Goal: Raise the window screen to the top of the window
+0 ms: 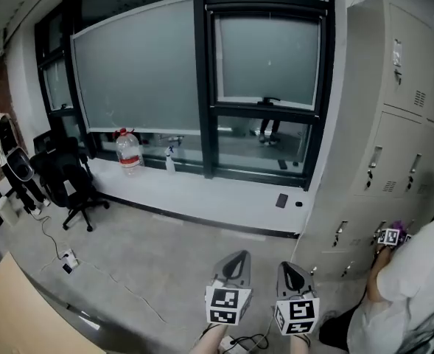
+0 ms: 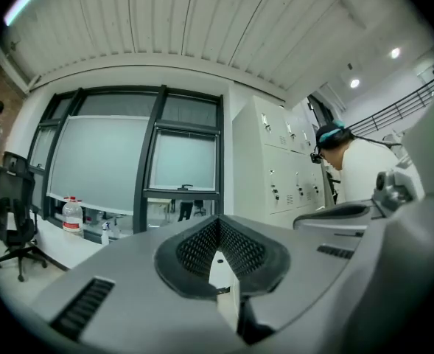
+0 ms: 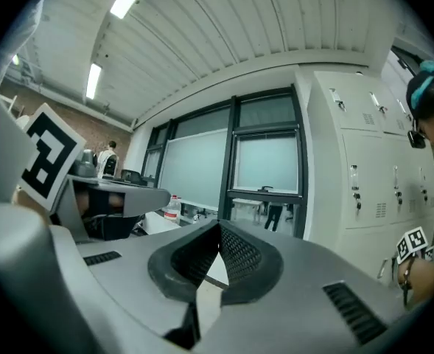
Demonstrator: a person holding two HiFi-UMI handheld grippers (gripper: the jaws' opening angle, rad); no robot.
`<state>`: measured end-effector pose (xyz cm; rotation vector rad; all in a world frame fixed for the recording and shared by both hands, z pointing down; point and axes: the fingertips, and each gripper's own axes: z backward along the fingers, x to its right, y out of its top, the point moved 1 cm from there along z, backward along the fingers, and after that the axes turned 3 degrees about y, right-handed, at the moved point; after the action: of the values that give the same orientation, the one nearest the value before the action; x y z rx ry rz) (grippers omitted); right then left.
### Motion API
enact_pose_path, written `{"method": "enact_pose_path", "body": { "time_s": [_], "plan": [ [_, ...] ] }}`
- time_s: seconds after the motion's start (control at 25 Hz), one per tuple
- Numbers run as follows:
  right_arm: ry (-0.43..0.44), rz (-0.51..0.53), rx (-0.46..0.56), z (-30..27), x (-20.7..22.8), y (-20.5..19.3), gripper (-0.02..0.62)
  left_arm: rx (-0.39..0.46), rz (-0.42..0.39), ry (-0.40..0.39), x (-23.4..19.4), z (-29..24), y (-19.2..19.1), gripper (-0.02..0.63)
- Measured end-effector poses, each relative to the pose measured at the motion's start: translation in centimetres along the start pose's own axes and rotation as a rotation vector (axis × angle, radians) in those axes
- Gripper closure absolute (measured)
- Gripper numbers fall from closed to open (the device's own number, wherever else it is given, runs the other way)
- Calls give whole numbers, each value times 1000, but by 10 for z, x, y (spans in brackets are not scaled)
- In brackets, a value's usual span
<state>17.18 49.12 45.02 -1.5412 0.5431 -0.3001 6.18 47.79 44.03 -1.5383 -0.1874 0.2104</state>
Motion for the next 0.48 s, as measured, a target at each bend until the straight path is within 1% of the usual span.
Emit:
{"method": "enact_pose_path", "body": {
  "time_s": [0.08,0.12,0.32,0.48],
  "plan": [
    [-1,-23,12,-4,-3,7,589,10,-10,-27,0,4,6,603],
    [-3,-16,17,-5,-6,12,589,9,-16,-32,-2,6,6,603],
    [-9,12,53,-14,-18,36,589,5,-1,-34,-20,6,7,603],
    [-11,20,52,-24,-25,38,589,4,0,-30,-34,5,6,603]
  ]
}}
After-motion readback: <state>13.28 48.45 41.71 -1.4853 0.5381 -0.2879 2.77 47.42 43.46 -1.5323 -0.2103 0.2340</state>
